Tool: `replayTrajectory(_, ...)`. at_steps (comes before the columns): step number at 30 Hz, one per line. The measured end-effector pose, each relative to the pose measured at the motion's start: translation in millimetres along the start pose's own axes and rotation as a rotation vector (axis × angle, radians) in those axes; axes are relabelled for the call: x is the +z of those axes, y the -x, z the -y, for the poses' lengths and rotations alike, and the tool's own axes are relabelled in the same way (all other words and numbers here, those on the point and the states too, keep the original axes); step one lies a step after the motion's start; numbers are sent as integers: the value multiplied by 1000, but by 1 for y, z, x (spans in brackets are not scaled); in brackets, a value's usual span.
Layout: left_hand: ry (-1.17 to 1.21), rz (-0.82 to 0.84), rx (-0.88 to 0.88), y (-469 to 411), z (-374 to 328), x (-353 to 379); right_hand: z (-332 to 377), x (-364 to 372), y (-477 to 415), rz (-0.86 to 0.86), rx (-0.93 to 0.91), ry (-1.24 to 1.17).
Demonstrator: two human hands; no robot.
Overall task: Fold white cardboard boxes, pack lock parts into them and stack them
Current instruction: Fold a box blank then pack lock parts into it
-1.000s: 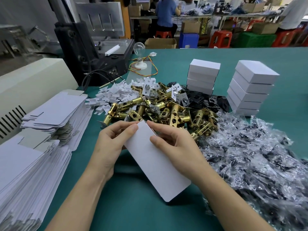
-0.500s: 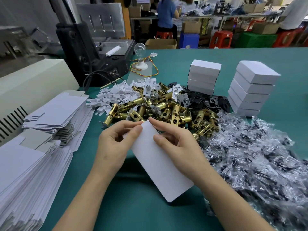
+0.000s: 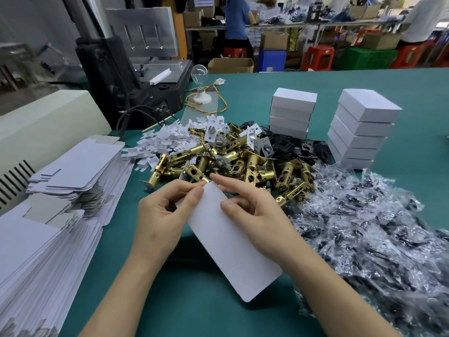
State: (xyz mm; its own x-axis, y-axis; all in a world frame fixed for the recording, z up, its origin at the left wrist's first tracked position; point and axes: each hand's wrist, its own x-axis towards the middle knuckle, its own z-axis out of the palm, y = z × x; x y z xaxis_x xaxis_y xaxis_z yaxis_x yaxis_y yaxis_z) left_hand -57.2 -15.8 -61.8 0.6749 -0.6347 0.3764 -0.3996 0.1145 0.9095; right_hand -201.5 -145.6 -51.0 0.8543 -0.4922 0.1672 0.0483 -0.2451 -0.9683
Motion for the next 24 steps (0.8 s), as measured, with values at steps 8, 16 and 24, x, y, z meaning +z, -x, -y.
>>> replayTrajectory(8,-4,23,-3,4,0,4,-3,-3,-3,-30,8,-46)
replayTrajectory(16,-61,59,24,4,0,2,-4,1,-2,-27,9,-63)
replayTrajectory(24,-88,67,102,3,2,6,3,-3,0,17,103,-322)
